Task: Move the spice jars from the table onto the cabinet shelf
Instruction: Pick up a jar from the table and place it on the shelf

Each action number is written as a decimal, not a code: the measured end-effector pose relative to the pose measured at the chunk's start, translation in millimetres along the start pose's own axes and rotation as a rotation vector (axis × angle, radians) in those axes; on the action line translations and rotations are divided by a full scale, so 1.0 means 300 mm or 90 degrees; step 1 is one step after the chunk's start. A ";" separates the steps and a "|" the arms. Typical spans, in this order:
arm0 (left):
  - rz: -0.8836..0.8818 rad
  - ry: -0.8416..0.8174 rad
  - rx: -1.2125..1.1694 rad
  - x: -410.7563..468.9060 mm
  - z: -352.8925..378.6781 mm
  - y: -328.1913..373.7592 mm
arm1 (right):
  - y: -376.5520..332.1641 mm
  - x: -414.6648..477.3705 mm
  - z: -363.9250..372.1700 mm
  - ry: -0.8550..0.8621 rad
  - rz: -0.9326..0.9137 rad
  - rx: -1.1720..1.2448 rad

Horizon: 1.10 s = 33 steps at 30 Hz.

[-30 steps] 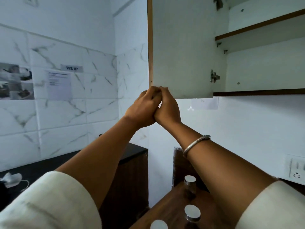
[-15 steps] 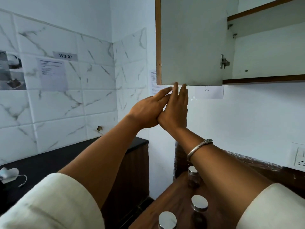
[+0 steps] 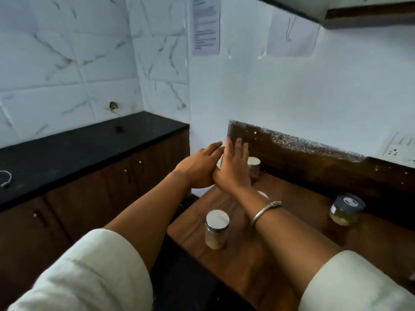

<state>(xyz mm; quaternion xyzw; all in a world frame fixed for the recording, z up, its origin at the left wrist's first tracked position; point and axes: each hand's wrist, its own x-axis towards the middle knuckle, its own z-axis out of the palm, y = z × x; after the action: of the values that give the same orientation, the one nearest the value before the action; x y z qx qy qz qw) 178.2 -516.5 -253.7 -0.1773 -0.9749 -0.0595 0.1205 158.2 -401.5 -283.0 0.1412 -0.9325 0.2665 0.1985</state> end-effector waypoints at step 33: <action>-0.512 -0.067 -0.450 -0.154 0.807 0.113 | 0.482 -0.302 0.437 -0.342 0.262 0.255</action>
<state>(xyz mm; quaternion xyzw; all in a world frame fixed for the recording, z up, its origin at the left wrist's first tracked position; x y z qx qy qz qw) 180.4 -462.0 -496.3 0.1775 -0.8912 -0.4165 -0.0277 146.1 -341.4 -489.2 0.0520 -0.8895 0.4311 -0.1420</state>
